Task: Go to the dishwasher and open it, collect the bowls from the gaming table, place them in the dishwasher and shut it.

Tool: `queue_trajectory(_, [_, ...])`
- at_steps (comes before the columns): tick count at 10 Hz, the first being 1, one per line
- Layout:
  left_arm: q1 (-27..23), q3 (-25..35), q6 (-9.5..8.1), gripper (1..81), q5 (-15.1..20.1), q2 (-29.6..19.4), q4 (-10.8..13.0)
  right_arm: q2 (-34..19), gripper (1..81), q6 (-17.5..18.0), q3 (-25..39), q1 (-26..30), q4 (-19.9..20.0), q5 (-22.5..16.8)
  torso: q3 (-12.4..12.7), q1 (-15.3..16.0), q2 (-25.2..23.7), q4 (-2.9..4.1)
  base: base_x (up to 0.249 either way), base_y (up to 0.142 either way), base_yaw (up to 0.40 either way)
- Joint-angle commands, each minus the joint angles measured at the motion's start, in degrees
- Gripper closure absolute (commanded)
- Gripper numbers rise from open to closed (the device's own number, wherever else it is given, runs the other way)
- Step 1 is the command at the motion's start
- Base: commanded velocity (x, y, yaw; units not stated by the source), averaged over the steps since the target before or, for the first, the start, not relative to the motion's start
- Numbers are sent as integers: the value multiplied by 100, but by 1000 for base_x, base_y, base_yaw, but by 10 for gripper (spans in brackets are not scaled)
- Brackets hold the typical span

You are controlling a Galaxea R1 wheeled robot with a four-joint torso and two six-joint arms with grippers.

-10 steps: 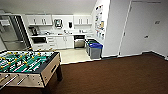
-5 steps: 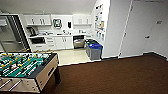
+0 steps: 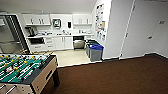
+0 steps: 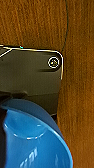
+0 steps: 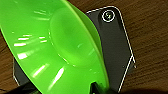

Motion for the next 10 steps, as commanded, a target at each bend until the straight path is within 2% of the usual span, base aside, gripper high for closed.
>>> queue_trajectory(1, [-272, -1, 3, 811, 186, -65, 56, 36, 811, -42, 36, 246, -55, -474, 0, 0, 0, 0, 182, 0, 0])
queue_trajectory(10, [-272, -1, 3, 811, 160, -82, 56, 44, 811, -33, 45, 255, -55, -474, 0, -7, 0, 0, 183, 0, 0])
